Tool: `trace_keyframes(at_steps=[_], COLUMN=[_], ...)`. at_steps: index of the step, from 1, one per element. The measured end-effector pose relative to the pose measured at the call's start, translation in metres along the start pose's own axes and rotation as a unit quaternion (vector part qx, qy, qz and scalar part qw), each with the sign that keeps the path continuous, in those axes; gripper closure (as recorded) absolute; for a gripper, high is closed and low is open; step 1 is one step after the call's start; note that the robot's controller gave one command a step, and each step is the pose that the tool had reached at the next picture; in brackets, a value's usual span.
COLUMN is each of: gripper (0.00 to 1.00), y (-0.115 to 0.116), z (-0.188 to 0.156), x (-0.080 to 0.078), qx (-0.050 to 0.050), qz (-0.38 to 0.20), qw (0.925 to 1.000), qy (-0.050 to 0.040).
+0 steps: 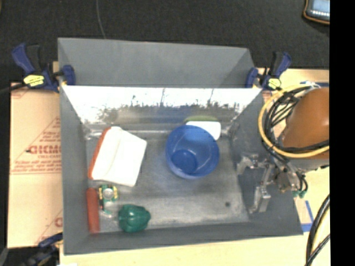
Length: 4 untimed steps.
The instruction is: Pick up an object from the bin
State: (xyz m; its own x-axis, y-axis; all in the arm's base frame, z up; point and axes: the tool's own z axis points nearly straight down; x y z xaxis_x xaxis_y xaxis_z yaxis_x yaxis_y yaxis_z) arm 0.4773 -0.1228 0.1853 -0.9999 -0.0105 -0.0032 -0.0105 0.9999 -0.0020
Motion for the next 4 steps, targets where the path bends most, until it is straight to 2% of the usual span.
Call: trace_keyframes(at_steps=[1, 2, 3, 4], gripper=[0.0, 0.0, 0.0, 0.0], y=[0.0, 0.023, 0.016, 0.083], z=[0.0, 0.026, -0.053, 0.039], x=[0.0, -0.004, -0.008, -0.036], qx=[0.0, 0.002, 0.005, -0.002], qz=[0.0, 0.013, -0.06, 0.037], qw=[1.0, 0.9999, 0.9982, 0.9993], qy=[0.0002, -0.005, -0.0105, -0.0008])
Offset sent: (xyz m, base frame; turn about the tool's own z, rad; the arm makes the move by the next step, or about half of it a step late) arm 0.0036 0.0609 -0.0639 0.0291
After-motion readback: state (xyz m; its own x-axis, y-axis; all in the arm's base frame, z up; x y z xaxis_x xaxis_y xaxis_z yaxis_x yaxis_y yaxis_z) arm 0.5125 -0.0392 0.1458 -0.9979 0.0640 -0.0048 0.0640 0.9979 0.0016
